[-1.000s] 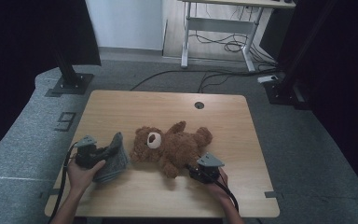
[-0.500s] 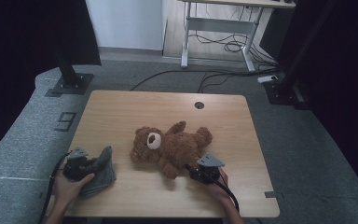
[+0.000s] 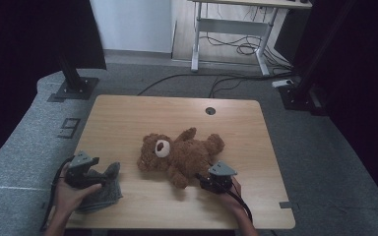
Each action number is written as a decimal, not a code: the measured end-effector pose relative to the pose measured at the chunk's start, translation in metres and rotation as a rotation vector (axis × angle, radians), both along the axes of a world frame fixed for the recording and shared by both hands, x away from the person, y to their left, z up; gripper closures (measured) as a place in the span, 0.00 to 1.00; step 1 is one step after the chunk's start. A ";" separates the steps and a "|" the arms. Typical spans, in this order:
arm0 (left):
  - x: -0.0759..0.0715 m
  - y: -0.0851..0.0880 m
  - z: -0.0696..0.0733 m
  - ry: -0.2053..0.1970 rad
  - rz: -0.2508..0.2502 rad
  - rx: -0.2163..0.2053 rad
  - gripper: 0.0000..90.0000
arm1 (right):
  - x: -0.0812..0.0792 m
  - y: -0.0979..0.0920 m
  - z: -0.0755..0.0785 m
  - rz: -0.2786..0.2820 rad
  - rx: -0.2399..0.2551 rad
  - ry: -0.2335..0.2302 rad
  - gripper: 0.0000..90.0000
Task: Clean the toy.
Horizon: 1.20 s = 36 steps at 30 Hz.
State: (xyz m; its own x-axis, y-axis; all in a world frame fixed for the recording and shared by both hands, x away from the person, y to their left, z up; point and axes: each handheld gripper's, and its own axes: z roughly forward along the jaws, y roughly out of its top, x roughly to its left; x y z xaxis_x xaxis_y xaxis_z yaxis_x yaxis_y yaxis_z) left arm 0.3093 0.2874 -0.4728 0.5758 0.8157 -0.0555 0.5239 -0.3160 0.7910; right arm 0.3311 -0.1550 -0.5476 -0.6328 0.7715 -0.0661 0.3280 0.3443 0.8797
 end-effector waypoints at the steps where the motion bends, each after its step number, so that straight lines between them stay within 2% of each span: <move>1: 0.000 0.000 0.000 0.000 0.000 0.000 0.18 | 0.000 0.000 0.000 0.000 0.000 0.000 0.47; 4: 0.010 -0.034 -0.004 0.010 -0.077 0.011 0.20 | 0.001 0.000 0.000 0.003 0.003 0.001 0.46; 7: 0.023 -0.062 -0.014 0.032 -0.119 0.024 0.23 | 0.001 -0.001 0.000 0.006 0.005 0.003 0.46; 10: 0.038 -0.086 -0.026 0.060 -0.141 0.026 0.26 | 0.002 -0.002 0.001 0.012 0.004 0.000 0.46; 11: 0.038 -0.086 -0.026 0.060 -0.141 0.026 0.26 | 0.002 -0.002 0.001 0.012 0.004 0.000 0.46; 15: 0.048 -0.106 -0.035 0.075 -0.158 0.008 0.28 | 0.004 -0.003 0.001 0.020 0.011 -0.002 0.46; 16: 0.051 -0.111 -0.037 0.068 -0.156 0.028 0.27 | 0.004 -0.003 0.001 0.024 0.011 -0.005 0.46; 18: 0.054 -0.116 -0.040 0.057 -0.145 0.043 0.28 | 0.007 -0.003 0.002 0.023 0.017 -0.015 0.46; 21: 0.059 -0.118 -0.041 0.060 -0.134 0.027 0.28 | 0.016 -0.002 0.007 0.010 -0.007 -0.017 0.46; 24: 0.068 -0.119 -0.040 0.067 -0.112 0.020 0.28 | 0.032 -0.004 0.011 0.006 0.009 0.001 0.45; 28: 0.079 -0.124 -0.039 0.074 -0.098 0.025 0.28 | 0.042 -0.008 0.007 0.000 0.046 -0.010 0.43; 31: 0.084 -0.131 -0.040 0.079 -0.089 0.012 0.28 | 0.053 -0.015 0.002 -0.044 0.082 -0.024 0.42; 34: 0.085 -0.132 -0.040 0.077 -0.086 0.018 0.28 | 0.056 -0.017 0.000 -0.058 0.092 -0.029 0.42; 36: 0.084 -0.130 -0.039 0.074 -0.082 0.015 0.27 | 0.055 -0.016 0.002 -0.071 0.084 -0.023 0.37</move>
State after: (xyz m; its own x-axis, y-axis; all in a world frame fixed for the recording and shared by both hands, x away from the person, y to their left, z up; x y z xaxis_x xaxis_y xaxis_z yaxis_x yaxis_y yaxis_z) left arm 0.3932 0.1578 -0.5115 0.6351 0.7673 -0.0888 0.5527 -0.3711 0.7462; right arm 0.3862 -0.1713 -0.5456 -0.5750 0.8181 -0.0131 0.3280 0.2451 0.9123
